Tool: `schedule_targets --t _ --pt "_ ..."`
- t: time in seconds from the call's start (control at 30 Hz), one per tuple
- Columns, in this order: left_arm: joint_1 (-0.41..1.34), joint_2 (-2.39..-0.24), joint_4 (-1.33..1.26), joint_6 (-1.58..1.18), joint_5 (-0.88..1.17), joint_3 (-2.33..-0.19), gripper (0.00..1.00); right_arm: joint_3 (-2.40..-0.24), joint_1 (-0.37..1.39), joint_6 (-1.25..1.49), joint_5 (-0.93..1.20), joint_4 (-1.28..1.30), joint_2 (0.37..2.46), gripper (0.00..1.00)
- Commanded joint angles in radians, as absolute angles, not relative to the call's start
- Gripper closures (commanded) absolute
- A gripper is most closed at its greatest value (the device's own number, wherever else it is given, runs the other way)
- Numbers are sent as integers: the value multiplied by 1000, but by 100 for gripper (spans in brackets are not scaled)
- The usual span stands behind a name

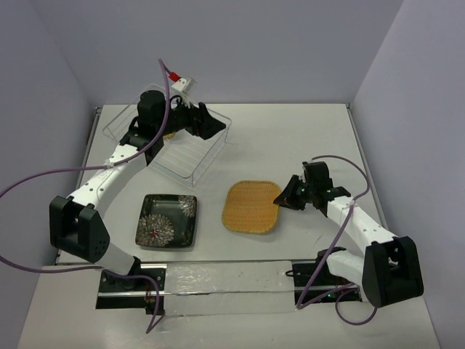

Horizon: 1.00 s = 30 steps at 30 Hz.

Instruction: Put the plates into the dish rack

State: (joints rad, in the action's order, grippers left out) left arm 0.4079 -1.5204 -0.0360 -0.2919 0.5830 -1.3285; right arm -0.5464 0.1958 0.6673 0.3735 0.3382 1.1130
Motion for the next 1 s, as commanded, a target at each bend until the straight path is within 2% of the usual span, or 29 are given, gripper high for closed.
schedule_targets --t 0.0,0.27,0.47,0.6,0.73,0.87,0.97 --pt "496 -1510 -4 -154 599 -1375 1 -683 190 724 331 367 1063 100" --pt "752 -1492 143 168 507 -1386 1 -864 192 746 249 401 1055 100" --pt "955 -1570 222 174 337 -1478 1 -934 195 785 252 407 1071 100" --pt "974 -1619 222 127 302 -1493 1 -949 195 768 241 405 1068 100" --pt "971 -1591 191 122 230 -1470 1 -1003 196 622 265 405 1047 100" --pt "953 -1518 156 228 194 -1442 1 -1017 199 449 340 404 1001 100" --pt "871 -1506 172 287 301 -1484 1 -1007 200 346 422 405 973 100"
